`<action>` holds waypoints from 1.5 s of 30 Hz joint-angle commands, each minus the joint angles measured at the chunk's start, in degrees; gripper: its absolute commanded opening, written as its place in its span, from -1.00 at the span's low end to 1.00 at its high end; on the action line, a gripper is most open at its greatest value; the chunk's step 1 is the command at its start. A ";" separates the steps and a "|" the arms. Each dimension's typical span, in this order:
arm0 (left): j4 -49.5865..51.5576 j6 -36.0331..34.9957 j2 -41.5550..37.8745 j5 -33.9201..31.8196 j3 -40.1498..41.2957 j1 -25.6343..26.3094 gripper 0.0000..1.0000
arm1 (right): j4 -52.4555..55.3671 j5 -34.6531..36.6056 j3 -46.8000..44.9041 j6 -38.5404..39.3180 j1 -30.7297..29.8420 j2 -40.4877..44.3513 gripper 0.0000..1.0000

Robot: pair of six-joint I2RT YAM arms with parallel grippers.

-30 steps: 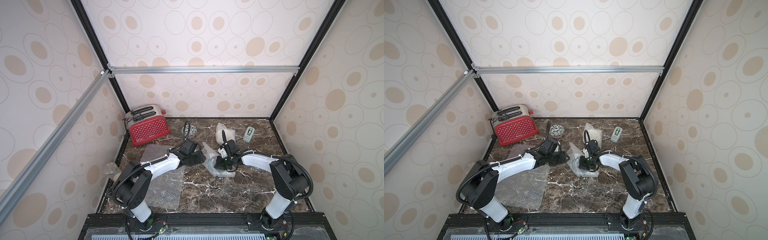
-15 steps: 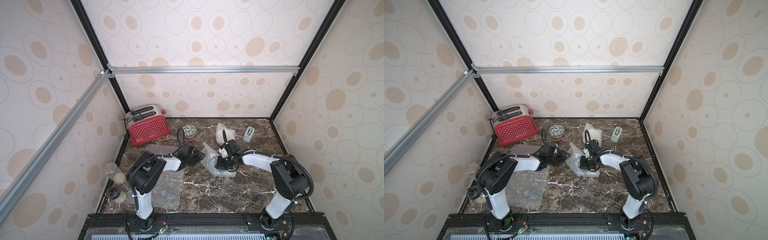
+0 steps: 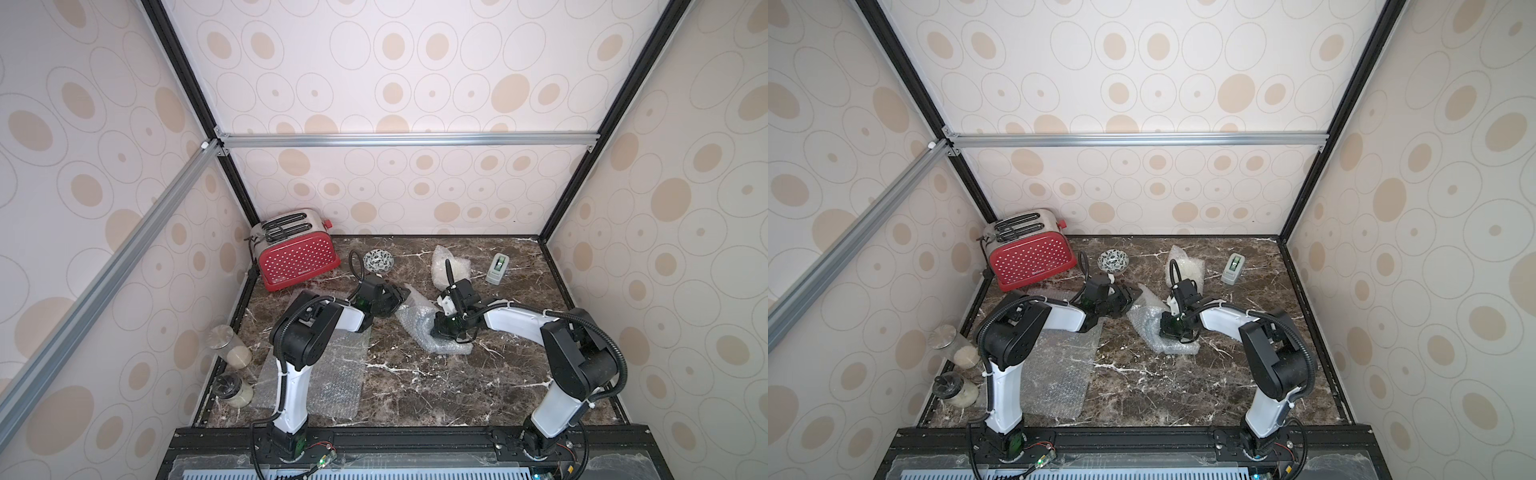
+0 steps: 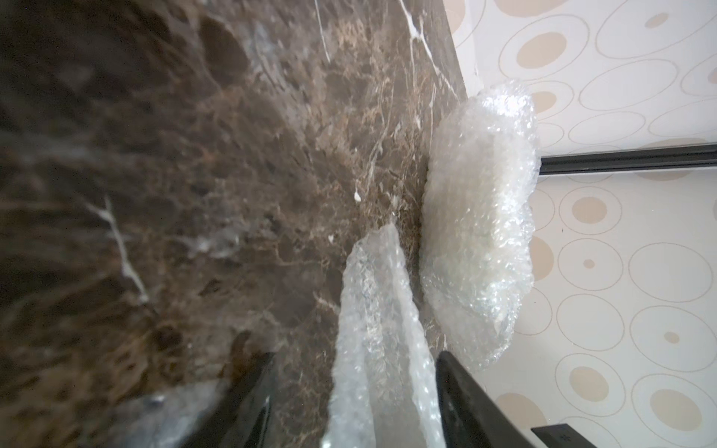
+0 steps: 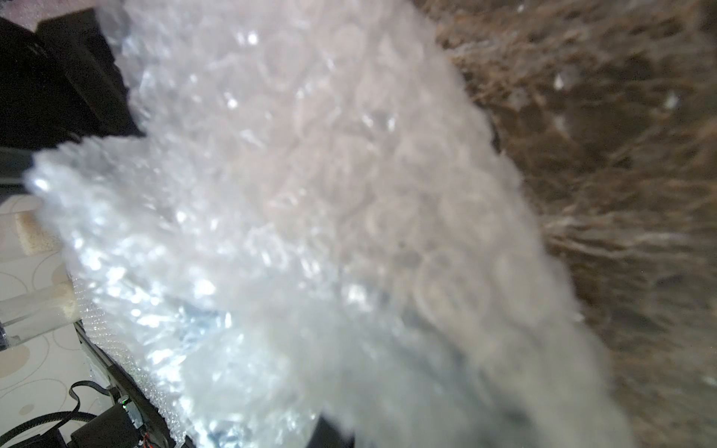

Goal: Wrap bowls in bubble wrap
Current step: Wrap the bowl in bubble wrap.

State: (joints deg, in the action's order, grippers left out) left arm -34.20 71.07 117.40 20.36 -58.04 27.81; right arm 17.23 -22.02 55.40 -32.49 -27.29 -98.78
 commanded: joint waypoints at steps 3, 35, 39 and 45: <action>1.62 -3.05 5.46 1.65 -6.46 -1.62 0.34 | 4.23 3.29 -1.45 0.48 0.78 -1.05 -0.83; 11.81 -10.86 -2.64 6.87 -9.50 -1.01 -1.00 | 4.21 4.61 -0.20 0.23 0.76 -2.29 -0.84; 15.22 -11.80 -6.91 6.98 -8.75 -0.44 -1.00 | 4.15 4.79 -0.20 0.24 0.77 -2.47 -0.84; 19.08 -12.38 -11.98 7.94 -7.81 1.18 -1.00 | 3.51 4.90 -0.08 0.01 0.76 -3.21 -0.84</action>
State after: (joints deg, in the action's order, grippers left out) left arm -18.74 60.45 108.12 27.49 -66.52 28.14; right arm 17.54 -21.89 55.77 -32.51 -27.29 -99.18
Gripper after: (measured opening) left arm 0.047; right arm 0.083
